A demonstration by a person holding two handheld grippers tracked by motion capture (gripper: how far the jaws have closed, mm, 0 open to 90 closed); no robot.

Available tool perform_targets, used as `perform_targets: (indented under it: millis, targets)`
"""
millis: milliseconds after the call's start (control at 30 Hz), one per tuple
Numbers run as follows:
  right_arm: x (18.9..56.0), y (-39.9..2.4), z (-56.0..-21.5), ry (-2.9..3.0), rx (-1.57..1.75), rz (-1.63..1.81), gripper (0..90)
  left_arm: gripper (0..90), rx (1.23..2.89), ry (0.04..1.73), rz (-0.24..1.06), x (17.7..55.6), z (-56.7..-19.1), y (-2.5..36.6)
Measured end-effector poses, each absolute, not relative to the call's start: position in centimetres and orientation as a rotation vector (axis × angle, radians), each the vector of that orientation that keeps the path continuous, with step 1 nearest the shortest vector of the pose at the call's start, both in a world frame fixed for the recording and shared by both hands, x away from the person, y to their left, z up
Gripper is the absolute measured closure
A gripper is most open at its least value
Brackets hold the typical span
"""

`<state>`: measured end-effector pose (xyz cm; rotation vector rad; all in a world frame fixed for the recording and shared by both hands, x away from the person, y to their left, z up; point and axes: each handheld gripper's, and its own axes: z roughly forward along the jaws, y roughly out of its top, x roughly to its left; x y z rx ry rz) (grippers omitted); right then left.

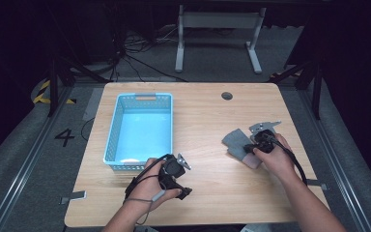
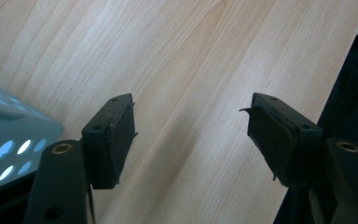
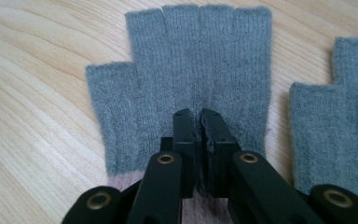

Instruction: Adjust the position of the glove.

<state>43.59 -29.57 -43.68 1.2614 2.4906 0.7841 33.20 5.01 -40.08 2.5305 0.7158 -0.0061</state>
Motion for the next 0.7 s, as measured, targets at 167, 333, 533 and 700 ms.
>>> perform_targets:
  millis: [167, 333, 533, 700]
  targets:
    - [43.3, -29.8, -42.8, 2.478, 1.248, 0.816, 86.5, 32.7, 2.526, 0.716, -0.003, 33.3, -40.0, 5.2]
    - [42.4, -30.2, -41.1, 2.448, 1.229, 0.883, 86.5, 32.7, 2.518, 0.715, -0.002, 33.2, -39.9, 5.2]
    - [41.8, -30.5, -40.1, 2.440, 1.219, 0.921, 86.1, 32.7, 2.518, 0.715, -0.001, 33.3, -39.8, 5.2]
    - [41.1, -30.4, -39.2, 2.455, 1.179, 0.957, 85.9, 32.7, 2.518, 0.712, 0.002, 33.3, -39.7, 5.1]
